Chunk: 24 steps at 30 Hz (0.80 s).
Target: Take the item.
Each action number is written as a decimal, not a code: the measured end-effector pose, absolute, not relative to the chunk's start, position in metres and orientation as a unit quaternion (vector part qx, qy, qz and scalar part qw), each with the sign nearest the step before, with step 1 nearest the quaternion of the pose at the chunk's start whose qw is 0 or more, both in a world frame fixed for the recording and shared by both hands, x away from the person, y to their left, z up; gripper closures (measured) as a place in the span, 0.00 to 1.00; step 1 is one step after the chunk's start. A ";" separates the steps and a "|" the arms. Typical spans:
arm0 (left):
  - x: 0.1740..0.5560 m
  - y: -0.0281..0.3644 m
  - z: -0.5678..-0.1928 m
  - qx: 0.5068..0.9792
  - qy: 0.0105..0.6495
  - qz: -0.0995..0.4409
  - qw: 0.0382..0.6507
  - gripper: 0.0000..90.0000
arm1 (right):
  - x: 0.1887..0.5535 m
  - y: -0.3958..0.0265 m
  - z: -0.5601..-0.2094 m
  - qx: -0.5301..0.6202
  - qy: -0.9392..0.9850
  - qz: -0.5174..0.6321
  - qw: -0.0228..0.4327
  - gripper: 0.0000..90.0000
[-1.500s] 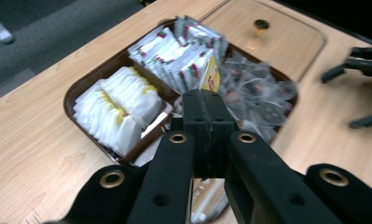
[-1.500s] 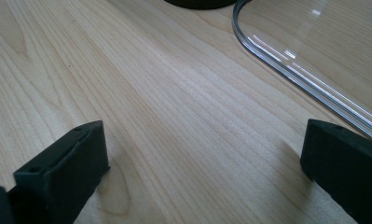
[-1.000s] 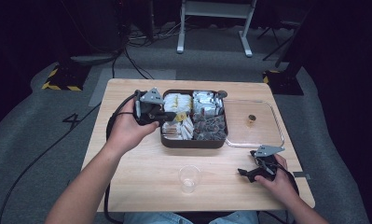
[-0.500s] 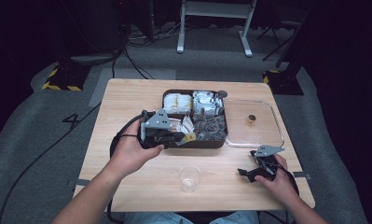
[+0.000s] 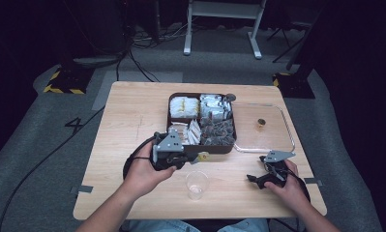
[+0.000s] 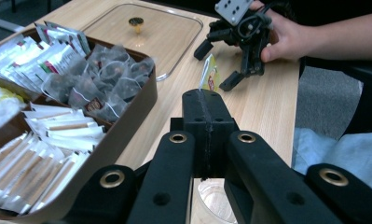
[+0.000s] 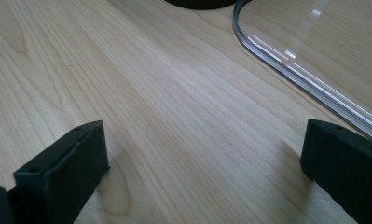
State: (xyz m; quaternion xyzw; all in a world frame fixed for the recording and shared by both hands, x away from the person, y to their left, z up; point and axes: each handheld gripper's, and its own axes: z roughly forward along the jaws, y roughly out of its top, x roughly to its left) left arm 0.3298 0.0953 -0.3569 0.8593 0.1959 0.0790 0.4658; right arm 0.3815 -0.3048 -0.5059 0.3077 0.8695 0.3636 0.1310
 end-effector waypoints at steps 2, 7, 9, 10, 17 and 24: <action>0.329 0.094 -0.363 0.860 0.194 0.075 0.466 1.00 | 0.381 -0.305 -0.506 0.308 0.869 0.364 0.131 0.01; 0.326 0.089 -0.376 0.862 0.193 0.068 0.463 1.00 | 0.381 -0.305 -0.506 0.308 0.869 0.364 0.131 0.01; 0.324 0.088 -0.379 0.862 0.192 0.063 0.465 1.00 | 0.381 -0.305 -0.506 0.308 0.869 0.364 0.131 0.01; 0.323 0.088 -0.381 0.863 0.191 0.062 0.464 1.00 | 0.381 -0.305 -0.506 0.308 0.869 0.364 0.131 0.01; 0.316 0.086 -0.398 0.865 0.181 0.050 0.465 1.00 | 0.381 -0.305 -0.506 0.308 0.869 0.364 0.131 0.01; 0.311 0.086 -0.407 0.868 0.174 0.051 0.463 1.00 | 0.381 -0.305 -0.506 0.308 0.869 0.364 0.131 0.01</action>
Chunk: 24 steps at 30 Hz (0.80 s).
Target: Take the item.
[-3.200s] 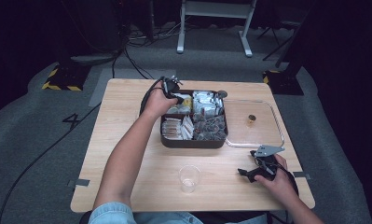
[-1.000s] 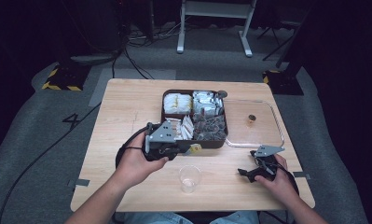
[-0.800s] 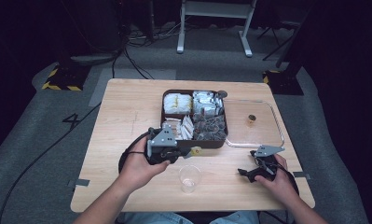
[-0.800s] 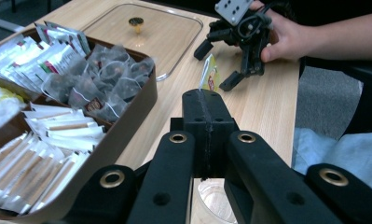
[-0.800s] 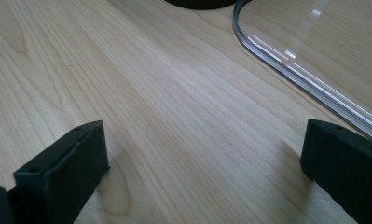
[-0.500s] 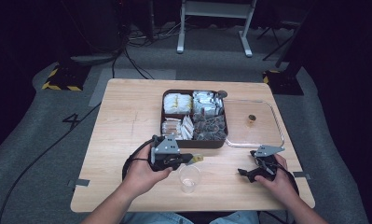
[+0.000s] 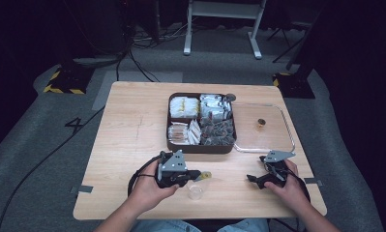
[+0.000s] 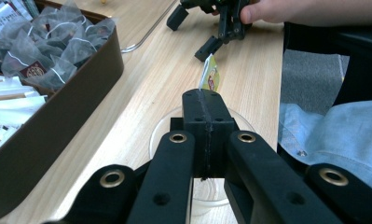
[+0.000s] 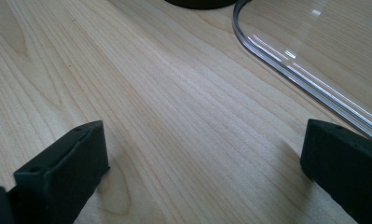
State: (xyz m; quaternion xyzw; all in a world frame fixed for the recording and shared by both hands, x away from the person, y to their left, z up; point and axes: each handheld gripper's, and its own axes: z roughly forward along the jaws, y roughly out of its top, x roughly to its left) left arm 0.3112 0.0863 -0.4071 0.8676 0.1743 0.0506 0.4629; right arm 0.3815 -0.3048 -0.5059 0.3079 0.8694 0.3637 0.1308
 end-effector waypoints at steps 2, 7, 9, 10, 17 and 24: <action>0.310 0.087 -0.409 0.869 0.174 0.052 0.461 1.00 | 0.381 -0.305 -0.506 0.308 0.869 0.364 0.131 0.01; 0.309 0.089 -0.412 0.869 0.177 0.047 0.459 1.00 | 0.381 -0.305 -0.506 0.308 0.869 0.364 0.131 0.01; 0.309 0.089 -0.413 0.869 0.177 0.044 0.459 1.00 | 0.381 -0.305 -0.506 0.308 0.869 0.364 0.131 0.01; 0.309 0.090 -0.414 0.869 0.177 0.040 0.461 1.00 | 0.381 -0.305 -0.506 0.308 0.869 0.364 0.131 0.01; 0.308 0.088 -0.418 0.869 0.173 0.041 0.462 0.72 | 0.381 -0.305 -0.506 0.308 0.869 0.364 0.131 0.01; 0.310 0.090 -0.417 0.866 0.176 0.042 0.467 0.58 | 0.381 -0.305 -0.506 0.308 0.869 0.364 0.131 0.01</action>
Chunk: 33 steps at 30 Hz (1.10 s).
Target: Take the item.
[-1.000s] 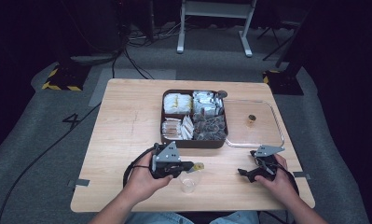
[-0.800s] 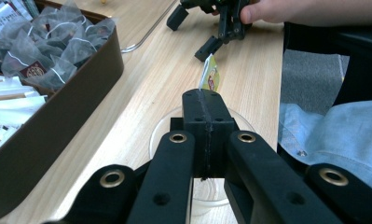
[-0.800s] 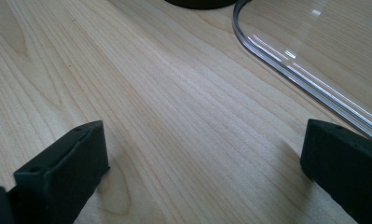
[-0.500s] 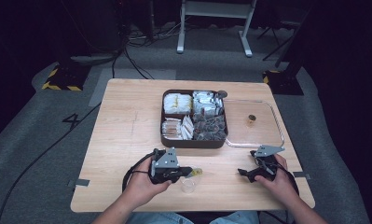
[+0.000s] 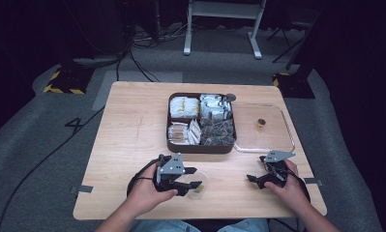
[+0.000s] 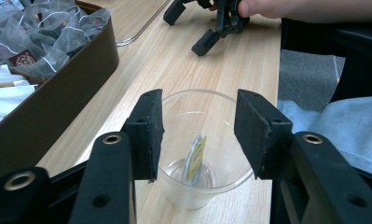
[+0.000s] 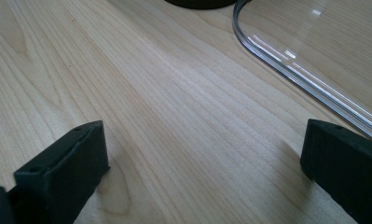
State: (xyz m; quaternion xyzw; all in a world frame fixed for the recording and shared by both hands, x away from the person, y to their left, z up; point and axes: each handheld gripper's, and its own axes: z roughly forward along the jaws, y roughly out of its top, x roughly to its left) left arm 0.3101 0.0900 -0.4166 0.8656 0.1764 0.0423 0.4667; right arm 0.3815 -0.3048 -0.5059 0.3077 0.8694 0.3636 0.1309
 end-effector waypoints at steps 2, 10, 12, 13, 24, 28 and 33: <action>0.311 0.090 -0.417 0.865 0.179 0.042 0.467 0.55 | 0.381 -0.305 -0.506 0.308 0.869 0.364 0.131 0.01; 0.317 0.097 -0.404 0.858 0.192 0.063 0.473 0.47 | 0.381 -0.305 -0.506 0.308 0.869 0.364 0.131 0.01; 0.318 0.103 -0.400 0.858 0.199 0.072 0.468 0.46 | 0.381 -0.305 -0.506 0.308 0.870 0.364 0.130 0.01; 0.319 0.105 -0.399 0.857 0.201 0.077 0.467 0.46 | 0.381 -0.305 -0.506 0.308 0.870 0.364 0.130 0.01; 0.316 0.139 -0.392 0.853 0.244 0.123 0.445 0.42 | 0.380 -0.305 -0.506 0.311 0.868 0.363 0.132 0.01; 0.311 0.157 -0.393 0.850 0.259 0.136 0.438 0.41 | 0.380 -0.305 -0.506 0.311 0.868 0.363 0.132 0.01; 0.307 0.178 -0.395 0.852 0.272 0.145 0.423 0.38 | 0.380 -0.305 -0.506 0.311 0.868 0.363 0.132 0.01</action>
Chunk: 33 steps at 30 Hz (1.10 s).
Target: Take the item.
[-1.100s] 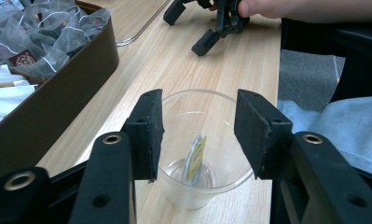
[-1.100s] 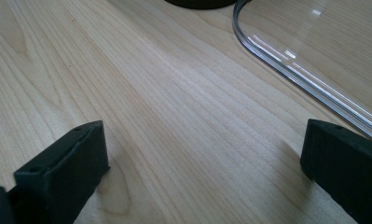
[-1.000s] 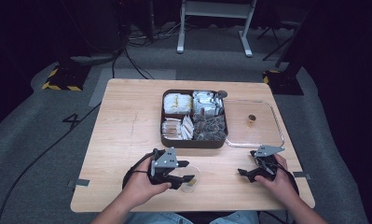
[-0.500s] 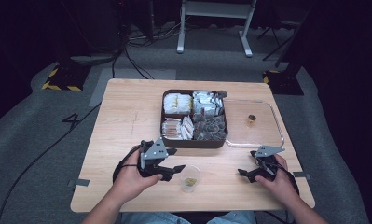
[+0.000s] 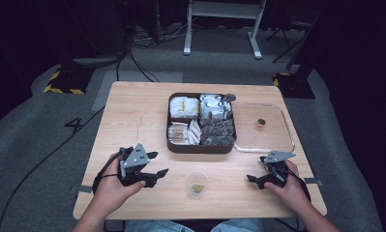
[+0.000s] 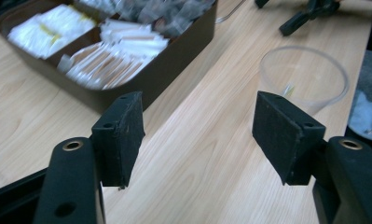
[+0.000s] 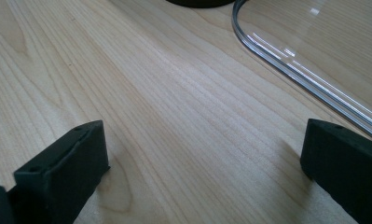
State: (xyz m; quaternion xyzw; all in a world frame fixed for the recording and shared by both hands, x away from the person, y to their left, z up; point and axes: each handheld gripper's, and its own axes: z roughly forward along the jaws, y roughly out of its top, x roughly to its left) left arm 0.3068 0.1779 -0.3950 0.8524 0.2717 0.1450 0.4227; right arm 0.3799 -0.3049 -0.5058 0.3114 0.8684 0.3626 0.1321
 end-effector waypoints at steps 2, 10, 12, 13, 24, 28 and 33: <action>0.306 0.186 -0.397 0.852 0.283 0.149 0.416 0.38 | 0.380 -0.305 -0.506 0.311 0.868 0.363 0.132 0.01; 0.312 0.211 -0.415 0.849 0.340 0.160 0.370 0.36 | 0.380 -0.305 -0.506 0.311 0.868 0.363 0.132 0.01; 0.315 0.215 -0.421 0.849 0.350 0.158 0.363 0.36 | 0.380 -0.305 -0.506 0.311 0.868 0.363 0.132 0.01; 0.316 0.217 -0.424 0.850 0.351 0.158 0.360 0.36 | 0.380 -0.305 -0.506 0.311 0.868 0.363 0.132 0.01; 0.328 0.238 -0.459 0.852 0.401 0.159 0.298 0.35 | 0.380 -0.305 -0.506 0.311 0.868 0.363 0.132 0.01; 0.330 0.245 -0.471 0.846 0.417 0.154 0.295 0.35 | 0.380 -0.305 -0.506 0.311 0.868 0.363 0.132 0.01; 0.330 0.251 -0.482 0.846 0.429 0.154 0.278 0.34 | 0.380 -0.305 -0.506 0.311 0.868 0.363 0.132 0.01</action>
